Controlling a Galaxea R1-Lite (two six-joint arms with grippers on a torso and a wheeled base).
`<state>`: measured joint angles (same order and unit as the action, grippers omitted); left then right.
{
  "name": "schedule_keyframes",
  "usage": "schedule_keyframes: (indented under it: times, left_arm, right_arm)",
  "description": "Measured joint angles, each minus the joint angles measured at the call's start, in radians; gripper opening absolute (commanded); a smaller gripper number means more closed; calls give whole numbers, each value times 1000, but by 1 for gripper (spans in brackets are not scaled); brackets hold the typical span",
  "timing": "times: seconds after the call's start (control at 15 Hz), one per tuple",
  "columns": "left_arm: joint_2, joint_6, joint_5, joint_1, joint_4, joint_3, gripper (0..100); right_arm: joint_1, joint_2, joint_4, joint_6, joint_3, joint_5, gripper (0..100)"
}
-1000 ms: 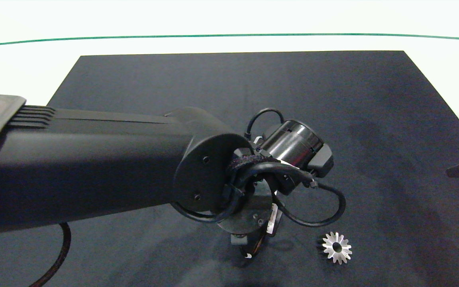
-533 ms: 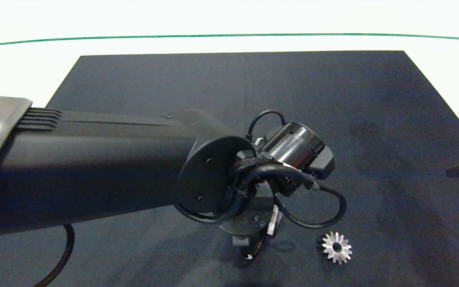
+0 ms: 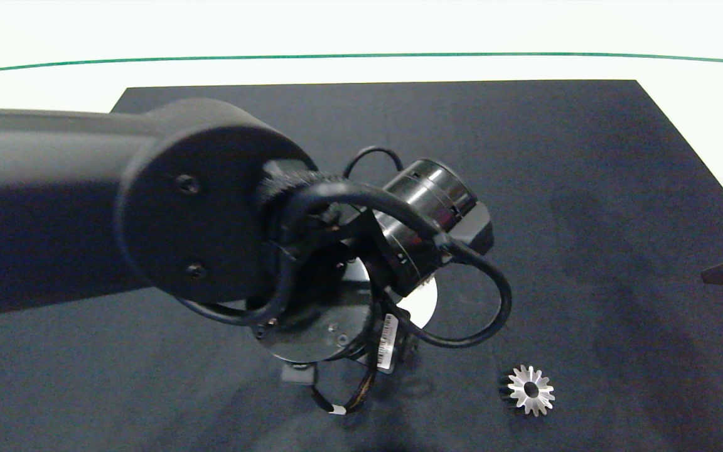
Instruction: Remove an incorrectly installed larger gear and replace it with the correct smaller gear
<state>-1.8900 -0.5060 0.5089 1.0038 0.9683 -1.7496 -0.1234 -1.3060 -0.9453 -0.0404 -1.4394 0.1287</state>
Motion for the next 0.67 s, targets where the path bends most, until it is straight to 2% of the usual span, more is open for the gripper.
schedule_keyframes:
  times: [0.13,0.33,0.4,0.47,0.67]
  left_arm:
    - [81,-27,0,-50,110,-3,100]
    - [214,-41,1,-200,181,-30,100]
    - [252,-48,1,-241,238,-51,100]
    - [279,-73,2,-267,305,-74,100]
    - [320,-204,2,-287,492,-149,100]
  right_arm:
    - [0,2,0,11,6,1,100]
    - [0,4,-1,18,8,3,100]
    - [0,4,0,19,8,3,100]
    - [0,4,-1,19,10,4,100]
    - [-2,8,-1,19,13,6,100]
